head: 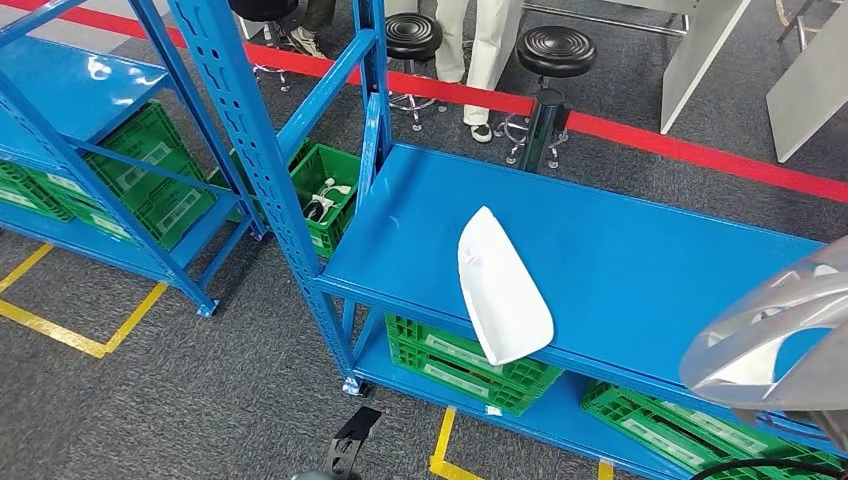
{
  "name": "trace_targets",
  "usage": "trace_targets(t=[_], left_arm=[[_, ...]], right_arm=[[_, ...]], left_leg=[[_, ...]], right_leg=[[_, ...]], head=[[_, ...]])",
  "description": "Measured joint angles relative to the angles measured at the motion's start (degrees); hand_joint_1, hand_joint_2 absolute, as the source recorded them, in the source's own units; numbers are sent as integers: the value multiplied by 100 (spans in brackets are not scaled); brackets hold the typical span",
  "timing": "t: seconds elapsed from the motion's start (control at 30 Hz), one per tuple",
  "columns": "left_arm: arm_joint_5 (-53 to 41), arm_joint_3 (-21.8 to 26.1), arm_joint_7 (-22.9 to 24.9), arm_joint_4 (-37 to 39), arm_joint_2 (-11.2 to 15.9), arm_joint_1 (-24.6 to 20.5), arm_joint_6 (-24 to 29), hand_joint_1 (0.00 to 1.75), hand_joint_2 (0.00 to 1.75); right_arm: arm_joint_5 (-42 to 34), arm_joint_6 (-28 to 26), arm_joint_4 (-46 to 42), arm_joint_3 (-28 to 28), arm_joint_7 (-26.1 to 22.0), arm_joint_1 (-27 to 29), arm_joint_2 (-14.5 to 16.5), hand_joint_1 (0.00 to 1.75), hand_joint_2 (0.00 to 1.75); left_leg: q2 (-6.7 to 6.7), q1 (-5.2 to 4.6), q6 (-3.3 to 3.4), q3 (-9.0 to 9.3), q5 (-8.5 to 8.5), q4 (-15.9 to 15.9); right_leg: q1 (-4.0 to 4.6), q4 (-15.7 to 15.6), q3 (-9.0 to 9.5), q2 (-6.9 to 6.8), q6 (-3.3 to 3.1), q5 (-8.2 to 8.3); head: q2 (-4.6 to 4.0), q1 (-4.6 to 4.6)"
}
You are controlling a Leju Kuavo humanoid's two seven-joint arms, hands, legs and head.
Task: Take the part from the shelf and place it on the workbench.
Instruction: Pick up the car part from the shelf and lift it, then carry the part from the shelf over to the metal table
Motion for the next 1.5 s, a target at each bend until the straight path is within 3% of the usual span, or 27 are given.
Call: trace_targets(t=[0.23, 0.33, 0.4, 0.5, 0.53, 0.57, 0.6, 0.67, 0.73, 0.83, 0.87, 0.93, 1.0, 1.03, 1.07, 1.1, 1.13, 1.2, 1.23, 1.27, 1.33, 1.37, 1.4, 1.43, 1.5], left_arm=[[263, 179, 0, 11, 14, 147, -64, 0, 175], [337, 237, 0, 30, 37, 228, -57, 0, 175], [375, 280, -1, 39, 52, 253, -48, 0, 175], [429, 320, -1, 47, 77, 293, -49, 0, 175], [443, 326, -1, 53, 83, 307, -50, 0, 175], [457, 337, -2, 60, 86, 318, -51, 0, 175], [472, 346, -2, 65, 87, 324, -51, 0, 175], [495, 360, -2, 70, 85, 322, -49, 0, 175], [499, 362, -4, 74, 84, 315, -33, 0, 175], [492, 362, -20, 84, 83, 313, 33, 0, 175], [490, 362, -27, 88, 83, 314, 53, 0, 175], [485, 362, -64, 93, 84, 313, 76, 0, 175], [485, 362, -132, 96, 85, 318, 81, 0, 175], [485, 362, -166, 99, 86, 321, 83, 0, 175], [485, 362, -188, 104, 86, 325, 84, 0, 175], [485, 362, -198, 110, 86, 328, 84, 0, 175], [482, 362, -207, 116, 86, 328, 85, 0, 175], [462, 362, -204, 126, 86, 326, 90, 0, 175], [445, 362, -202, 128, 85, 325, 97, 0, 175], [431, 362, -201, 129, 83, 325, 104, 0, 175], [415, 362, -186, 130, 74, 330, 115, 0, 175], [414, 362, -169, 131, 69, 330, 117, 0, 175], [411, 362, -153, 133, 62, 329, 119, 0, 175], [409, 362, -136, 134, 53, 327, 120, 0, 175], [406, 362, -132, 136, 37, 329, 125, 0, 175]], right_arm=[[-841, 0, 97, -14, -585, 510, 267, 175, 175], [-981, 0, 171, -28, -634, 663, 353, 175, 175], [-1025, 0, 219, -57, -631, 725, 385, 175, 175], [-1095, -1, 294, -111, -611, 783, 417, 175, 175], [-1120, -2, 321, -122, -600, 802, 428, 175, 175], [-1141, -2, 349, -134, -587, 821, 438, 175, 175], [-1152, -2, 375, -144, -566, 837, 447, 175, 175], [-1134, -2, 424, -164, -494, 857, 463, 175, 175], [-1076, -2, 464, -185, -392, 868, 475, 175, 175], [-1000, -2, 508, -245, -226, 876, 483, 175, 175], [-982, -2, 519, -260, -176, 868, 483, 175, 175], [-936, -1, 533, -284, -94, 848, 483, 175, 175], [-888, 0, 550, -299, -38, 820, 483, 175, 175], [-869, -1, 563, -301, -18, 808, 483, 175, 175], [-857, -1, 575, -302, -5, 796, 483, 175, 175], [-849, -1, 585, -302, 2, 788, 483, 175, 175], [-841, -1, 591, -302, 9, 781, 483, 175, 175], [-806, -1, 593, -303, 41, 758, 483, 175, 175], [-778, -1, 593, -303, 68, 744, 482, 175, 175], [-749, -1, 592, -303, 93, 728, 480, 175, 175], [-717, -2, 592, -302, 124, 700, 475, 175, 175], [-713, -2, 591, -303, 128, 692, 472, 175, 175], [-711, -2, 591, -303, 134, 686, 467, 175, 175], [-705, -2, 591, -304, 144, 684, 462, 175, 175], [-676, -2, 593, -303, 189, 681, 455, 175, 175]], left_leg=[[30, -46, 56, -8, -41, 16], [48, -48, 112, 5, 17, -25], [68, -22, 158, 6, 92, -102], [116, -25, 181, -28, 133, -132], [133, -33, 178, -38, 139, -129], [144, -39, 170, -48, 146, -125], [148, -42, 161, -55, 152, -117], [142, -45, 131, -69, 163, -99], [127, -55, 63, -112, 196, -78], [102, -44, -67, -169, 255, -60], [77, -35, -99, -196, 200, -17], [11, -18, -148, -355, -151, 355], [-27, -5, -179, -622, -637, 1088], [-29, -2, -188, -711, -780, 1400], [-28, 1, -189, -720, -813, 1555], [-25, 1, -180, -613, -733, 1487], [-21, 1, -163, -401, -583, 1219], [1, -7, -113, 157, -361, 406], [11, -17, -87, 343, -326, 108], [17, -30, -60, 432, -329, -64], [15, -47, 9, 394, -281, -119], [18, -44, 53, 353, -230, -132], [23, -38, 100, 302, -168, -143], [29, -32, 140, 236, -99, -156], [33, -45, 184, 83, 30, -150]], right_leg=[[-29, -17, 3, 5, 26, 6], [-52, -29, 5, 21, 79, 22], [-52, 168, -80, 10, 100, -179], [-52, 1178, -455, -12, 118, -792], [-53, 1454, -542, -15, 124, -885], [-54, 1542, -543, -17, 124, -860], [-54, 1392, -436, -19, 117, -718], [-54, 639, -20, -12, 80, -350], [-34, 68, 260, 3, 21, -199], [-3, -37, 248, -7, -80, -168], [-4, -45, 221, -24, -129, -138], [-7, -65, 136, -59, -235, -56], [20, -47, 6, -71, -284, 24], [35, -32, -63, -75, -290, 64], [48, -12, -134, -76, -291, 101], [57, 12, -203, -77, -286, 136], [63, 39, -268, -77, -276, 167], [73, 94, -368, -77, -240, 224], [78, 110, -395, -78, -210, 255], [80, 116, -411, -81, -176, 289], [73, 97, -423, -85, -101, 371], [63, 110, -444, -83, -67, 350], [55, 193, -483, -78, -37, 229], [49, 380, -546, -75, -11, 10], [42, 1047, -695, -73, 21, -587]], head=[[0, -2], [0, -2], [0, 1], [0, 7], [0, 7], [0, 7], [0, 7], [0, 7], [0, 6], [0, 5], [0, 4], [0, -3], [0, -7], [0, -7], [0, -7], [0, -7], [0, -7], [0, -9], [0, -9], [0, -10], [0, -10], [0, -10], [0, -4], [0, 1], [0, 11]])
